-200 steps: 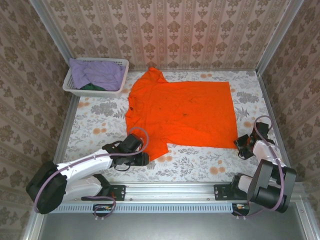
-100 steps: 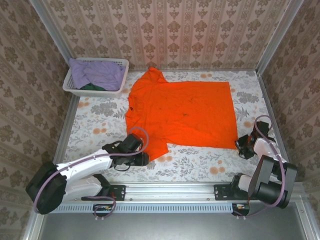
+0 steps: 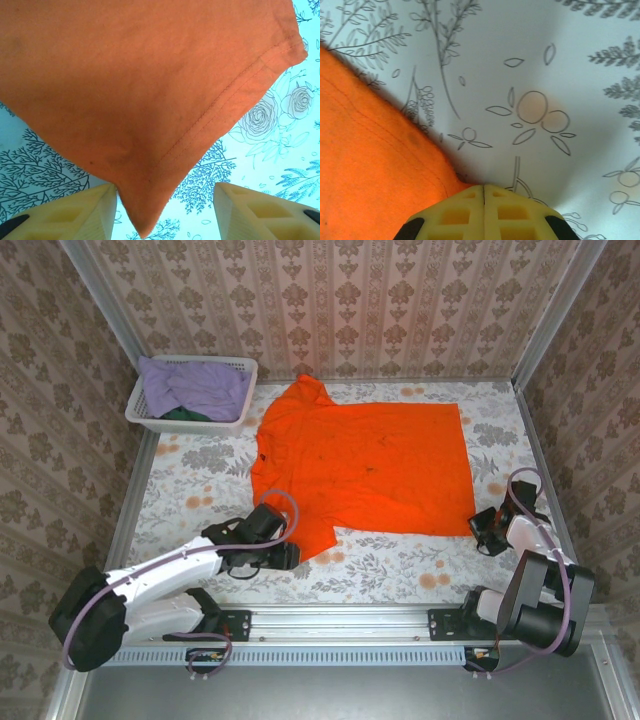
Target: Fold and stack the t-shirts
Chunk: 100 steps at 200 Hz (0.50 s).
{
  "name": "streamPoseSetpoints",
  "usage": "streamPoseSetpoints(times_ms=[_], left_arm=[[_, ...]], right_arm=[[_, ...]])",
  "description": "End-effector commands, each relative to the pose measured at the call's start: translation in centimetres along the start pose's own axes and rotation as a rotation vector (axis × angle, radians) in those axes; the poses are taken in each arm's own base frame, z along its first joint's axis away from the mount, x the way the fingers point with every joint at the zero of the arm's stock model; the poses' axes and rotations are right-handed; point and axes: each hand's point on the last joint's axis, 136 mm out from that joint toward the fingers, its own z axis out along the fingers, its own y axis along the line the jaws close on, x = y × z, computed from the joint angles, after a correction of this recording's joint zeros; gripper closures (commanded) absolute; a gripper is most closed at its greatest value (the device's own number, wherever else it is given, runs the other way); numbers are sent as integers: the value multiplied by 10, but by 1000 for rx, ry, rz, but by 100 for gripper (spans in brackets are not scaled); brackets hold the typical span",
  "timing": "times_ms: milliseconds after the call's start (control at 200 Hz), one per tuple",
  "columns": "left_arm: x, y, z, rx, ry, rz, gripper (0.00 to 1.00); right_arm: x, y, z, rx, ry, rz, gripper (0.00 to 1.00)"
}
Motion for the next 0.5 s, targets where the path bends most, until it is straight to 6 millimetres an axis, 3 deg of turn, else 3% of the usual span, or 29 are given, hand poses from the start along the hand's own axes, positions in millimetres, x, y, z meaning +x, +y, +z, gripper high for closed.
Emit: streamPoseSetpoints(times_ms=[0,495], left_arm=[[1,-13,-8,45,21,44,45],[19,4,-2,-105,104,58,52]], right_arm=[[0,8,-3,-40,-10,-27,100],[1,8,-4,-49,-14,-47,100]])
